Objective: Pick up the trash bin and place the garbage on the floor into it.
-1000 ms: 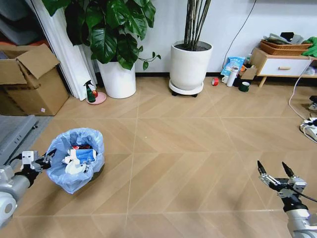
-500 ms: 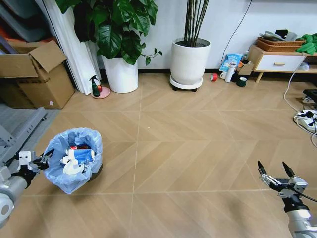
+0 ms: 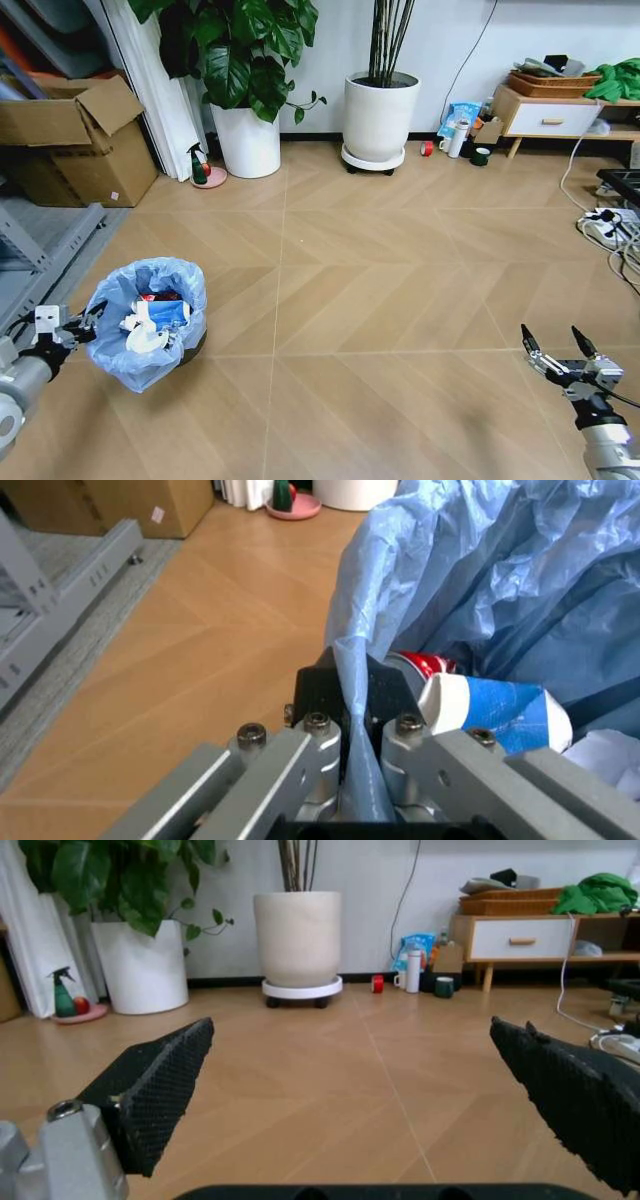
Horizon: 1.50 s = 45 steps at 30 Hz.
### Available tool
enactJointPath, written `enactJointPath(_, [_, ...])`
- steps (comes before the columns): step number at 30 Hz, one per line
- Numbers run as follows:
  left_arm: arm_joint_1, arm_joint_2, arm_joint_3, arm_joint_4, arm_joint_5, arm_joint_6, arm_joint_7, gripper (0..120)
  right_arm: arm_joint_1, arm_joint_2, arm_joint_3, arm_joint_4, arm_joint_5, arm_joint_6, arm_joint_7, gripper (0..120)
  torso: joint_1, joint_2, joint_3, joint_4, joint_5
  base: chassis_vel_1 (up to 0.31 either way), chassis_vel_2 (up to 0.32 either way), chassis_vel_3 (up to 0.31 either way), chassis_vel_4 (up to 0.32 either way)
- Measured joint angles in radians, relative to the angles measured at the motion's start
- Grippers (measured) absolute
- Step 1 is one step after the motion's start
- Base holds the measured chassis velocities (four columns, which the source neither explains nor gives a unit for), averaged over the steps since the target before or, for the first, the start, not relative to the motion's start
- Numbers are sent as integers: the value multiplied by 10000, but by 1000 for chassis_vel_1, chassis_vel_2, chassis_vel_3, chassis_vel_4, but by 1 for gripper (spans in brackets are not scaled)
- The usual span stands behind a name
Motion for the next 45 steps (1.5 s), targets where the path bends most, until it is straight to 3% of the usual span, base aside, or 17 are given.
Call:
enactJointPath(23, [-3,-23,-4,-28,-10,-9,6,0,11,-1,-19,31,47,86,-114,100,-1,0,0,1,-5,165,-140,-169,144])
enactJointPath(39, [158,-303,23,-220,113,-6,-46,0,-10,-101,-9,28,221,231,-255,100,0,0,1,-1,-5,36,-46,-36,43])
enactJointPath(45, [210,-94,244,424,218,7,-36,0,-65,-125,-8,28,221,256,-293,100,0,0,1,3,-4,0,0,0,0])
